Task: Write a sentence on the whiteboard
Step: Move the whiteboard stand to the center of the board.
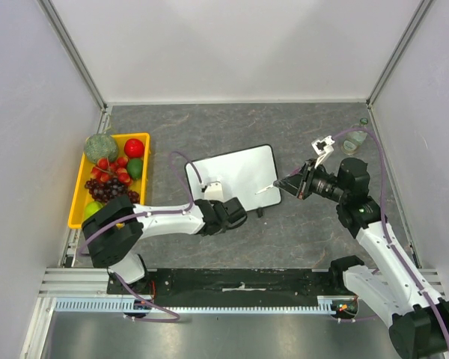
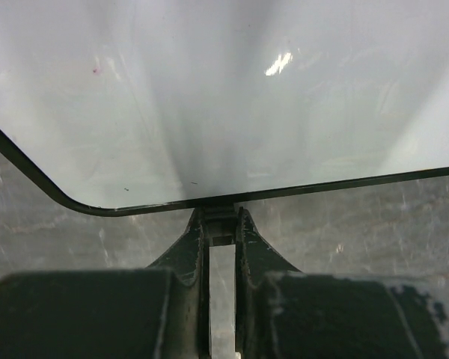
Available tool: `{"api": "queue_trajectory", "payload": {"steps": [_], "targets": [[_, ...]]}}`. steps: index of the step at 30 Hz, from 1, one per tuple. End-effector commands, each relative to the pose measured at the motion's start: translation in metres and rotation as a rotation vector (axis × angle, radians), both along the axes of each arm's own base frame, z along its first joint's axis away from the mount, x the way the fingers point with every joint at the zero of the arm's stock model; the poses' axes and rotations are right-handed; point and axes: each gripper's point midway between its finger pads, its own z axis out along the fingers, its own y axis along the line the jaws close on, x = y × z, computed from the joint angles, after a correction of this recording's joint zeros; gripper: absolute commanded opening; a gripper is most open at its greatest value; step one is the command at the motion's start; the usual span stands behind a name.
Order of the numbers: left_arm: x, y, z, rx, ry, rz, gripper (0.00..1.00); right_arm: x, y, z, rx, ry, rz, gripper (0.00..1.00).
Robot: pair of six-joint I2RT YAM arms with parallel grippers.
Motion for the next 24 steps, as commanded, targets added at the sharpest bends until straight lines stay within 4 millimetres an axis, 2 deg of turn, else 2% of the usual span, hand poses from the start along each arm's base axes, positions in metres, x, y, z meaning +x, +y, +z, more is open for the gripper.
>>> {"api": "queue_trajectory", "payload": {"steps": [1,7,12,17,22,23,24], "targets": [[-0.065,0.022,-0.025,0.104,0.171,0.048,0.02,-0.004,-0.004,-0.002,-0.014,-0.013,-0.012,0.0],[-0.089,0.0,-0.033,0.118,0.196,0.016,0.03,-0.008,-0.006,-0.002,-0.02,-0.018,-0.017,0.0],[-0.098,-0.014,-0.031,0.123,0.191,-0.022,0.04,-0.011,-0.008,-0.002,-0.033,-0.023,-0.021,0.0],[-0.099,-0.015,-0.021,0.115,0.166,-0.032,0.09,-0.013,-0.009,-0.002,-0.037,-0.025,-0.024,0.0],[-0.096,-0.019,-0.001,0.074,0.133,-0.054,0.2,-0.012,-0.009,-0.002,-0.039,-0.026,-0.025,0.0],[-0.095,-0.02,0.004,0.063,0.129,-0.062,0.24,-0.012,-0.009,-0.002,-0.04,-0.029,-0.025,0.0],[-0.095,-0.023,0.008,0.05,0.126,-0.075,0.33,-0.012,-0.01,-0.002,-0.042,-0.029,-0.026,0.0]]}}
